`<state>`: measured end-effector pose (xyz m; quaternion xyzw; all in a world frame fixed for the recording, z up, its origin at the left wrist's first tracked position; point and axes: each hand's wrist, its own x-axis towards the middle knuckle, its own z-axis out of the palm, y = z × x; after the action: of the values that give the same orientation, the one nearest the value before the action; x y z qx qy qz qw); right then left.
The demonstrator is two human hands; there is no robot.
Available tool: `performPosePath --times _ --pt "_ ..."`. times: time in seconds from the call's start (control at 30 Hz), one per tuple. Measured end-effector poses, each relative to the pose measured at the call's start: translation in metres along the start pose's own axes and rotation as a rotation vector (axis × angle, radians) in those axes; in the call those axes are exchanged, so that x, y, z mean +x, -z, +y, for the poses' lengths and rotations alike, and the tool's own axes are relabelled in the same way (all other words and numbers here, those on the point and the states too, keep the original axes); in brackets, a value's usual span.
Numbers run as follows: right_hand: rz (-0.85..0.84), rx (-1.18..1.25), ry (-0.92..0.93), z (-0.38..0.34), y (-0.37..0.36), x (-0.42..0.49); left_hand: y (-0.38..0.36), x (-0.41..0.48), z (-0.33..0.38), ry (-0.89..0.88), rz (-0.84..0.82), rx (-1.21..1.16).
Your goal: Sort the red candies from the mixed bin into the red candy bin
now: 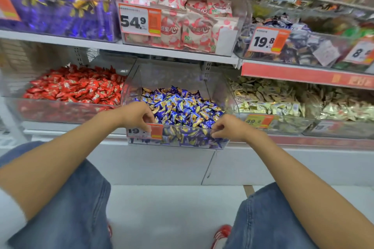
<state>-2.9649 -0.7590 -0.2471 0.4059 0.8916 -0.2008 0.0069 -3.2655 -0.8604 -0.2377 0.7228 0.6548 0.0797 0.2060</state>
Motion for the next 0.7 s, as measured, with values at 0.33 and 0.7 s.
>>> performPosePath --times 0.33,0.7 --pt "0.276 -0.059 -0.031 0.007 0.017 0.027 0.007 0.017 -0.011 -0.01 0.325 0.056" --pt "0.268 -0.116 -0.137 0.007 0.008 0.061 -0.001 0.053 -0.034 0.093 0.306 0.013"
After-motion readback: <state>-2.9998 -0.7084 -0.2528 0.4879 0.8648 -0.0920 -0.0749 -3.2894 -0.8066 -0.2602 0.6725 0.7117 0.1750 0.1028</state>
